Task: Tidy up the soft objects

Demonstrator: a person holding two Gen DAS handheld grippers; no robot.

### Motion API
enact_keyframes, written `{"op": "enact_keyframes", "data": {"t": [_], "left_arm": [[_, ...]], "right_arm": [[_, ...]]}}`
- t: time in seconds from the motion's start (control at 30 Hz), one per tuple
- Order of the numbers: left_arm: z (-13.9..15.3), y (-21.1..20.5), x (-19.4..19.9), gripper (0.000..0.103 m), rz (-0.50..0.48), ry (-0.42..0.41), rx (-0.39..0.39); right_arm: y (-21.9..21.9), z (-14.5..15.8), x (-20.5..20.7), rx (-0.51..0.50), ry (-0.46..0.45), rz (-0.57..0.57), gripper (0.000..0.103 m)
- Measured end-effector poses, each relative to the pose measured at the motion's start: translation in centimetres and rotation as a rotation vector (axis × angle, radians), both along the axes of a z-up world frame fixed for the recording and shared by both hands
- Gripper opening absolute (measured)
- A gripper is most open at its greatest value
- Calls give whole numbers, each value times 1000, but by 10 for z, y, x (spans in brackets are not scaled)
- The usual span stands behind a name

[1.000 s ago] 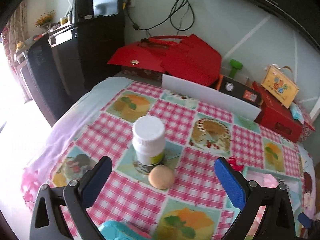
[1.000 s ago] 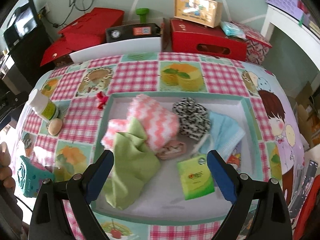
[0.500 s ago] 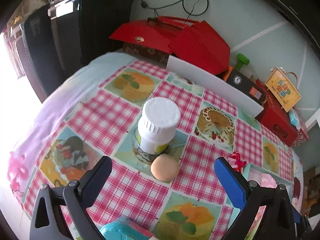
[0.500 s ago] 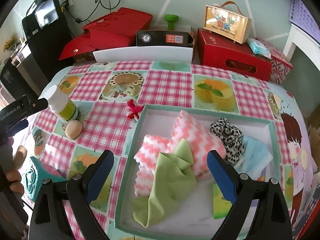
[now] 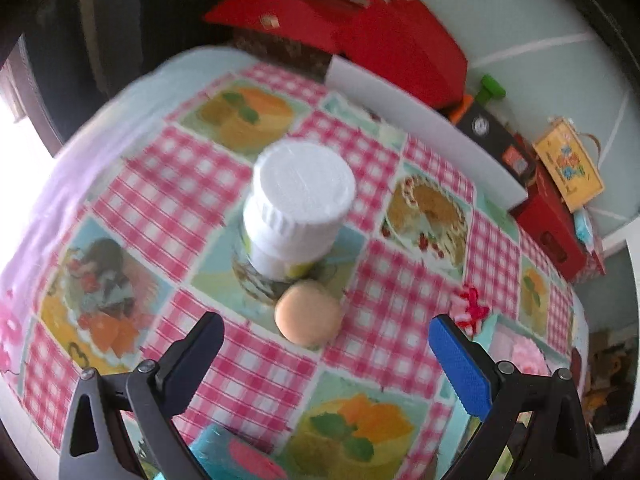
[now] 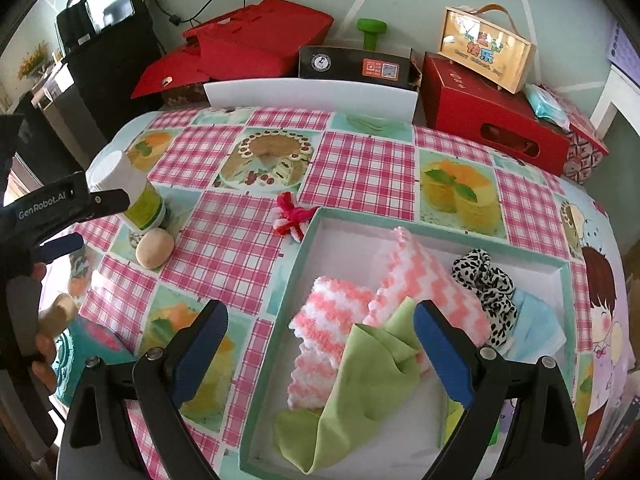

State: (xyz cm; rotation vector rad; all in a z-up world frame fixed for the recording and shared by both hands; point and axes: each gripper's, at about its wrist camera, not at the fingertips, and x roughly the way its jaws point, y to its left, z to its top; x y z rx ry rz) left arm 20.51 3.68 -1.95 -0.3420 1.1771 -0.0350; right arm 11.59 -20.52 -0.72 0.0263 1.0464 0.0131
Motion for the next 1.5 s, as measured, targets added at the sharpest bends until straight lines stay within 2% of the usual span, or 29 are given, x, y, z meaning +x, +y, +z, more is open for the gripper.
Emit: {"op": "enact_keyframes", "data": {"t": [0.2,0.4,0.5,0.67,0.77,0.87,1.0,1.1,1.13,1.2,1.33,1.5], "left_arm": [[-9,-5,12,103,-28,83,80],[-23,1,23,90,-19,159,61],[-31,1,27,85,-15,194,38],[-44,-7,34,79,-35,229,49],[-51,-10,37,78,-34,247,47],[-58,-14,41,70,-41,261,42],[-61,-21,46,67,-50,255,61],[-61,-26,49,57,-53,249,72],[-61,-27,50,56,-54,248,76],[-61,-30,52,55,-54,243,79],[-59,-25,55,52,-40,233,65],[-58,-21,52,51,-26,223,56]], "right_arm": [[6,1,17,9,25,41,94],[19,1,57,9,69,132,94],[24,-8,80,7,115,163,94],[31,-25,115,8,190,194,93],[38,-36,127,-36,236,217,89],[46,-47,135,-89,267,254,84],[54,-61,141,-143,302,281,81],[56,-68,143,-161,321,287,68],[56,-71,144,-162,328,288,68],[57,-76,145,-173,337,290,66],[55,-81,145,-191,329,283,49],[53,-81,146,-189,321,278,42]]}}
